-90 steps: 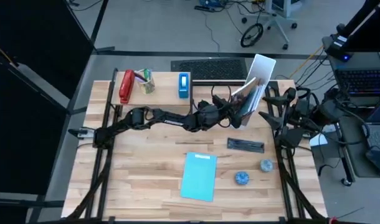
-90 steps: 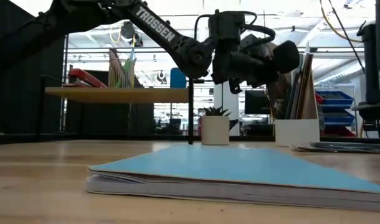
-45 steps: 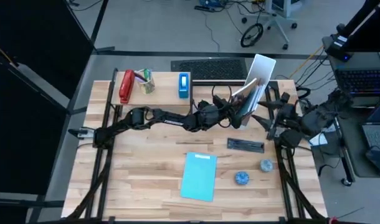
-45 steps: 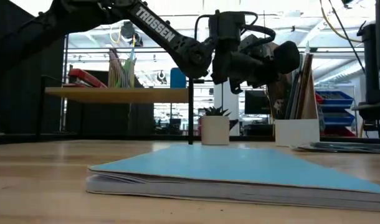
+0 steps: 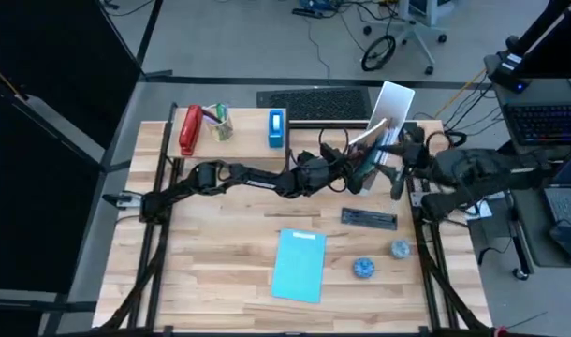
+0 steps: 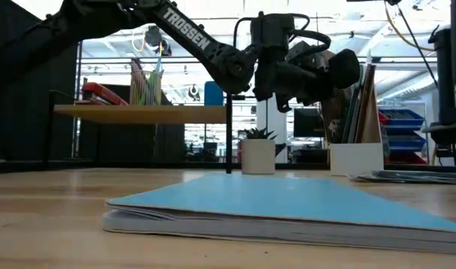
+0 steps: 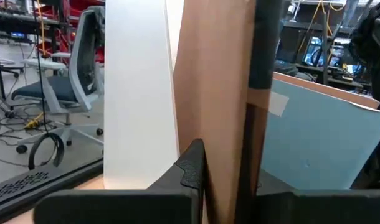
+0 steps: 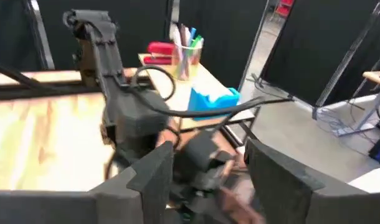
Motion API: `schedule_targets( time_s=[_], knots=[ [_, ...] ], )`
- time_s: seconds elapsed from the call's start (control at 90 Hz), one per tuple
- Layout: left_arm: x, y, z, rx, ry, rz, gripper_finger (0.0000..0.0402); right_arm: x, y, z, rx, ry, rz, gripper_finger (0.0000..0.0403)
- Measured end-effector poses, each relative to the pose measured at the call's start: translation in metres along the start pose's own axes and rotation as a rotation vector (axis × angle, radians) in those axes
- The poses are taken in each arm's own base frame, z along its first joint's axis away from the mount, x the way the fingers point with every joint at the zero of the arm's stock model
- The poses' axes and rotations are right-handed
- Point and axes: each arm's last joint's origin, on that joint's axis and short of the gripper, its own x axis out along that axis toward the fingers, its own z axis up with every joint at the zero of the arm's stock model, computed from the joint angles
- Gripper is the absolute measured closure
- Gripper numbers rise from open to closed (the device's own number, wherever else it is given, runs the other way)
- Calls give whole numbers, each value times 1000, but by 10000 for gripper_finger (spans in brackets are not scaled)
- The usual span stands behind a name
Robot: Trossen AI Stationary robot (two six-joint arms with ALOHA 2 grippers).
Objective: Stock shelves
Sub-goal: Put the blue/brown book into the white book shelf
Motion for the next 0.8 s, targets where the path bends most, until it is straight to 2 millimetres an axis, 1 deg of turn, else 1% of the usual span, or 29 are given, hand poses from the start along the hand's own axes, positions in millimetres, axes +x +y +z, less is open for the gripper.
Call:
schedule_targets(
  time_s=[0.1,0.322,0.467,0.589,0.744,0.8],
  knots=[
    [0,0,0,1,1,-5,393,8,-7,4,-48,87,5,218],
    [0,0,0,2,3,-7,393,44,-15,2,-174,314,86,193],
    [0,0,0,3,4,-7,393,56,-23,11,-251,340,82,172],
    [0,0,0,3,4,-7,393,62,-29,19,-328,351,82,162],
    [0,0,0,4,4,-8,393,81,-37,10,-391,473,135,161],
    [0,0,0,3,5,-6,393,88,-41,8,-410,486,133,164]
  ],
)
